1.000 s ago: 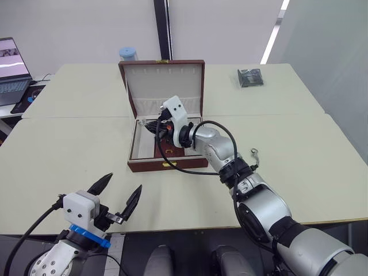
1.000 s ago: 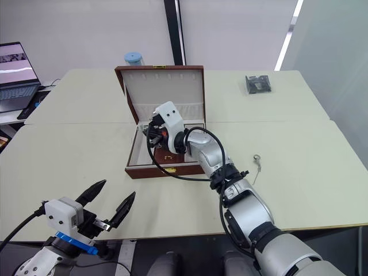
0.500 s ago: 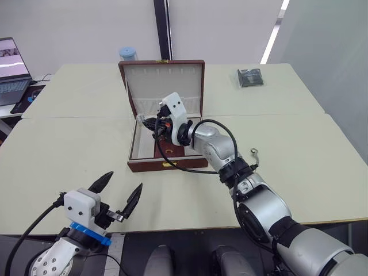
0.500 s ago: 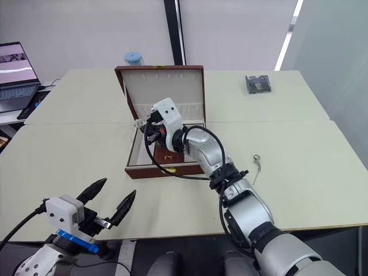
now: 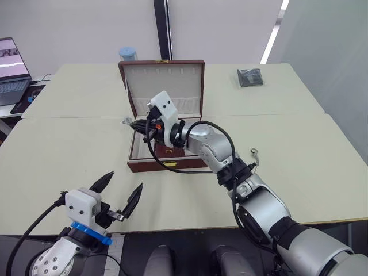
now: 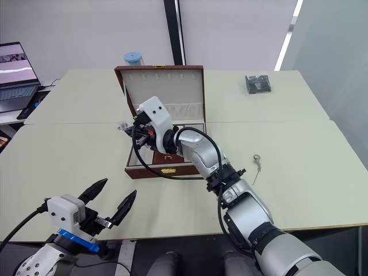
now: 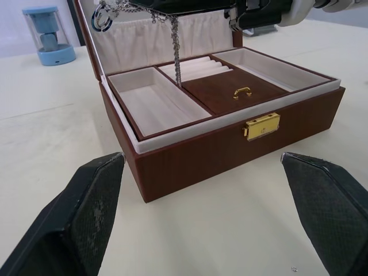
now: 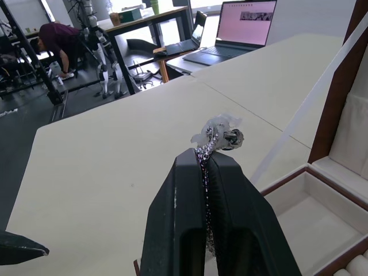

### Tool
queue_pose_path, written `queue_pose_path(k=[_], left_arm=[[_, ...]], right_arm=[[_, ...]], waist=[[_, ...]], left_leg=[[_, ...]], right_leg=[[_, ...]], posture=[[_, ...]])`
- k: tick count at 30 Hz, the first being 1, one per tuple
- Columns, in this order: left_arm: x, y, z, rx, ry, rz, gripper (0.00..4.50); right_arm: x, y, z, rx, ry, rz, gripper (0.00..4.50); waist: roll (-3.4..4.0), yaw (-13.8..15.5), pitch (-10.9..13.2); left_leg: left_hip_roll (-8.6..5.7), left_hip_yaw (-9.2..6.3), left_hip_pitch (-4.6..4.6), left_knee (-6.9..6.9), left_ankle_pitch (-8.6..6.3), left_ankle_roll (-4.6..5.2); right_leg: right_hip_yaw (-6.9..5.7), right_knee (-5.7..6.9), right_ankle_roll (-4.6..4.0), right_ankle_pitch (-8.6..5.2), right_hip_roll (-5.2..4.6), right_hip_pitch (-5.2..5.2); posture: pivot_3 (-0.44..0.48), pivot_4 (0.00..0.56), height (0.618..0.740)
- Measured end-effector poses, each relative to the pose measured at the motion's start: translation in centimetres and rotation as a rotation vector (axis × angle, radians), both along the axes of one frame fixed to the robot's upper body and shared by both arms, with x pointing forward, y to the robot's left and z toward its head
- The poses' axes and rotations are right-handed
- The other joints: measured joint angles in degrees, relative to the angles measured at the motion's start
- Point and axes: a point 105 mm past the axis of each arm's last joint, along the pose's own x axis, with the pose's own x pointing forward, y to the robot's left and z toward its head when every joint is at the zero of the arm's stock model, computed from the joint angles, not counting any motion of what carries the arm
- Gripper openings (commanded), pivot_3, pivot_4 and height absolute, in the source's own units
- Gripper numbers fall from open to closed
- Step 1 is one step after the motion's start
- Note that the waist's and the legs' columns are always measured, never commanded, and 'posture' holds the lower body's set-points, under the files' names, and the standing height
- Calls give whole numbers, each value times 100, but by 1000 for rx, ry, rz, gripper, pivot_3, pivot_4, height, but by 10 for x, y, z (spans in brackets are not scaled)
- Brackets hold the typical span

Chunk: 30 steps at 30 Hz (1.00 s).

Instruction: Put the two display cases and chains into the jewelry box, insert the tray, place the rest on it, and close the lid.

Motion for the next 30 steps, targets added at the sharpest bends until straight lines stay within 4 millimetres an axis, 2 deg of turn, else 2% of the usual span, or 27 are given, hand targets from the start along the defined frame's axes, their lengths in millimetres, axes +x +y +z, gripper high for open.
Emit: queue_pose_path(k=[19,30], left_arm=[[2,-1,2,-2,-11,-5,4500],[6,-1,1,-12,8,1,4500]], right_arm=[[16,-10,-36,-63,66,-89,14],[15,-9,-33,-52,55,-73,2967]], waist=[[0,0,1],[1,0,1]], left_leg=[[0,1,0,0,0,0],[0,1,0,-1,0,0]], right_leg=[[0,0,0,0,0,0],[0,-1,0,0,0,0]], posture=[[0,150,740],[0,150,740]])
